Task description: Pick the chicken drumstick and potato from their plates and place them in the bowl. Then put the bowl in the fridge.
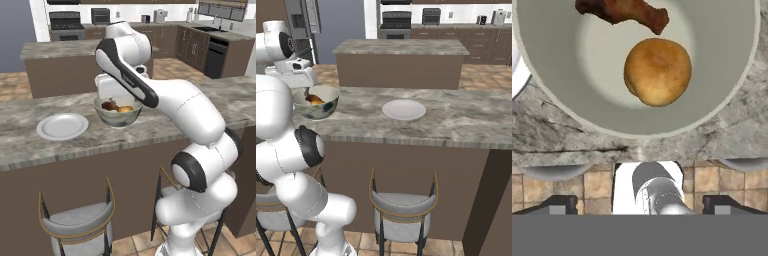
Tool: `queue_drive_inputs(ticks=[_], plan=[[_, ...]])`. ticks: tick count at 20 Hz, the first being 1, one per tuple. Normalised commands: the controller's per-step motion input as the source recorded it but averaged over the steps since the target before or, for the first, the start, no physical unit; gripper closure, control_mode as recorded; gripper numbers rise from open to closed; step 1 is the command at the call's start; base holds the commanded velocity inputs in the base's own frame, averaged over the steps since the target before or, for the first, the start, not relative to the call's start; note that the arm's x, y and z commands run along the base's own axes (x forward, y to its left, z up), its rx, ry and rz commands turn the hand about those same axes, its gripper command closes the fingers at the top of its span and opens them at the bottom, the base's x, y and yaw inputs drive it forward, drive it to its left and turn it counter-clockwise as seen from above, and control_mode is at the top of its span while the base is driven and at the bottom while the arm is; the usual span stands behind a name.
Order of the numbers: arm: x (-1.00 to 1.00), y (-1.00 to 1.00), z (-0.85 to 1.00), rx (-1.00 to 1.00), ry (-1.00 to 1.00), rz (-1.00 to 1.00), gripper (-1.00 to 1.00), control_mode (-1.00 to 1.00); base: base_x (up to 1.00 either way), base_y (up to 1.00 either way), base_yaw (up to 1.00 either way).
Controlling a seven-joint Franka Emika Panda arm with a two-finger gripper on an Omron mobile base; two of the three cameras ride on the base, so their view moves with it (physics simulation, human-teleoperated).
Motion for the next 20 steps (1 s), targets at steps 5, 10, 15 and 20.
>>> queue_drive_inputs(ticks=[5,10,15,20], plan=[[-0.1,0.12,-0.12,-0.03,0.0,0.63,-1.0,-1.0,0.0,0.0,0.0],[0.07,0.12,-0.06,0.03,-0.01,0.63,-1.0,-1.0,0.0,0.0,0.0],[0.24,0.25,-0.05,0.07,0.03,0.45,-1.0,-1.0,0.0,0.0,0.0],[0.29,0.31,-0.16,0.03,0.05,0.28,-1.0,-1.0,0.0,0.0,0.0]])
